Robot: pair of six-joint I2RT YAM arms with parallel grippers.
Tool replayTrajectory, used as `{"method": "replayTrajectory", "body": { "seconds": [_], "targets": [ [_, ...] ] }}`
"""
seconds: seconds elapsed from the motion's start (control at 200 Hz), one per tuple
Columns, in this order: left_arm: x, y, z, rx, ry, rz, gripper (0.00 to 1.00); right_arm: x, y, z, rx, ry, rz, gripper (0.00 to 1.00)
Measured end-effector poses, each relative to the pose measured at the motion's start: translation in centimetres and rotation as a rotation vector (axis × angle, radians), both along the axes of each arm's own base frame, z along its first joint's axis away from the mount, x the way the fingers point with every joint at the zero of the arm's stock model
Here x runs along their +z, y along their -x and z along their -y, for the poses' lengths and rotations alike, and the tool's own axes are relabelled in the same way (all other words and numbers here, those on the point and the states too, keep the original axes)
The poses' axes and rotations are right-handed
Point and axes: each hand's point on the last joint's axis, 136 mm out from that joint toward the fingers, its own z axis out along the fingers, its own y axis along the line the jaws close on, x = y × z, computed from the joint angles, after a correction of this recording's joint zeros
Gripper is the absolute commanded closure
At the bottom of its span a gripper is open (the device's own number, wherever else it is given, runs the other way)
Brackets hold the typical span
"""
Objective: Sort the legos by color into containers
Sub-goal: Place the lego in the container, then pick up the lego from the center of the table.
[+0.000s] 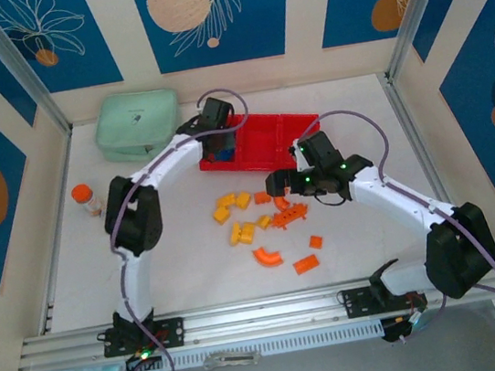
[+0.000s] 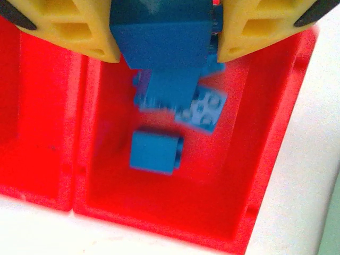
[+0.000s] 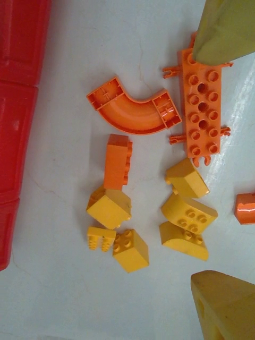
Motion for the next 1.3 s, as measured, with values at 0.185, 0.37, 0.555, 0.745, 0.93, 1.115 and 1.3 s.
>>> {"method": "replayTrajectory", "body": {
  "seconds": [0.185, 0.37, 0.555, 0.745, 0.93, 1.115, 1.3],
  "targets": [
    [-0.1, -4.4, 0.5, 0.008, -0.005, 0.061, 0.59, 0.6, -0.5, -0.2, 0.001, -0.004, 0.012, 0.01],
    [0.6, -6.4, 0.7, 0.003, -0.017, 0.092, 0.43, 0.3, -0.5, -0.2, 0.002, 0.0, 0.003, 0.01],
    [1.4, -5.7, 0.2, -0.019, -0.039, 0.078, 0.38, 0.4, -0.5, -0.8, 0.026, 0.016, 0.004, 0.01],
    [3.7, -0.5, -1.3, -0.062, -0.006, 0.025, 0.35, -0.1, 0.8, -1.7, 0.077, 0.068, -0.001, 0.01],
    [6.8, 7.1, -3.5, -0.095, 0.105, 0.028, 0.33, -1.2, 2.4, -2.6, 0.129, 0.138, -0.036, 0.01],
    [4.9, 14.3, -6.2, -0.089, 0.177, -0.036, 0.29, -2.0, 3.0, -5.1, 0.198, 0.18, -0.054, 0.06],
    [1.2, 20.6, -9.1, -0.05, 0.195, -0.127, 0.21, -3.0, 2.2, -9.9, 0.299, 0.227, -0.04, 0.15]
  ]
}}
